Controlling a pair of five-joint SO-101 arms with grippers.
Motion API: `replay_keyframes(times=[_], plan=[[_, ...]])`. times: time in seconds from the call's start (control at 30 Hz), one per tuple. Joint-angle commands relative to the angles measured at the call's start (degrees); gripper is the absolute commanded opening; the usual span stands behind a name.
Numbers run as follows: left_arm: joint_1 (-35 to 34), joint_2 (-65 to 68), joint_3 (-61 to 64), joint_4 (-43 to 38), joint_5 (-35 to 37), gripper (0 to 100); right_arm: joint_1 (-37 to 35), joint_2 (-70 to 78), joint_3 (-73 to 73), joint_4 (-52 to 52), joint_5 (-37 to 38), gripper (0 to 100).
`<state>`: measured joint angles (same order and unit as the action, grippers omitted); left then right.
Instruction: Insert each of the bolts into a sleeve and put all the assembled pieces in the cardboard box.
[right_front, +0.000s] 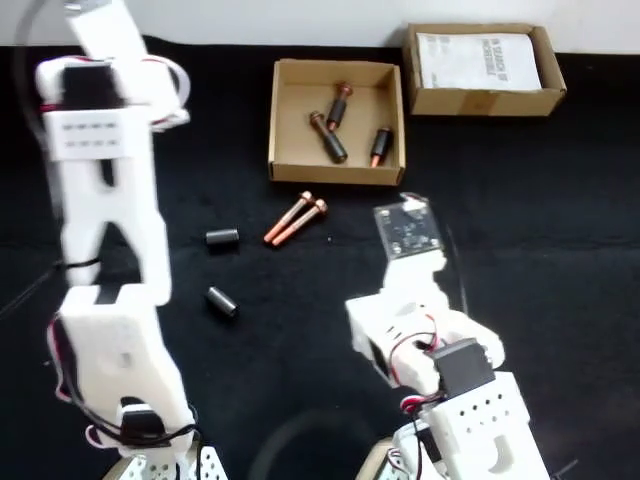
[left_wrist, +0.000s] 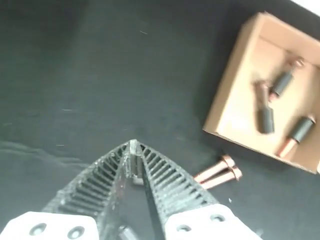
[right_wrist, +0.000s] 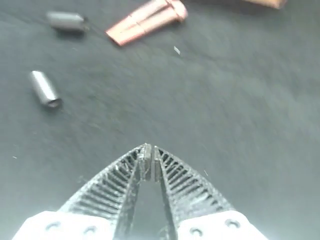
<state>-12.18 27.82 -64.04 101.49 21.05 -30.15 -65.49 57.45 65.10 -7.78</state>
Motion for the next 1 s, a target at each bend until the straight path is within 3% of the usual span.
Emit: replay_keyframes(times=[0.0, 0.2, 0.33, 0.6, 0.83, 0.97], plan=[[-3.12, -9.36, 8.22, 0.35, -1.93, 1, -2.59, -0.31, 0.04, -7.16, -0.62, 0.6], [-4.62, -28.0, 30.64, 0.26, -5.1, 1, -4.26, 0.04, 0.04, -18.51, -1.32, 0.6], [-4.35, -40.4, 43.03, 0.18, -6.42, 1, -4.0, 5.76, -1.45, -24.22, -8.88, 0.6], [-5.41, -58.15, 61.14, 0.18, -6.86, 1, -8.92, 27.21, -14.99, -24.75, -11.87, 0.6], [-17.19, -68.26, 75.82, -9.49, -7.38, 1, -17.54, 47.43, -33.98, -12.26, -11.52, 0.6], [-24.92, -73.89, 85.14, -14.77, -12.92, 1, -21.49, 60.44, -48.22, 1.27, -7.03, 0.6]])
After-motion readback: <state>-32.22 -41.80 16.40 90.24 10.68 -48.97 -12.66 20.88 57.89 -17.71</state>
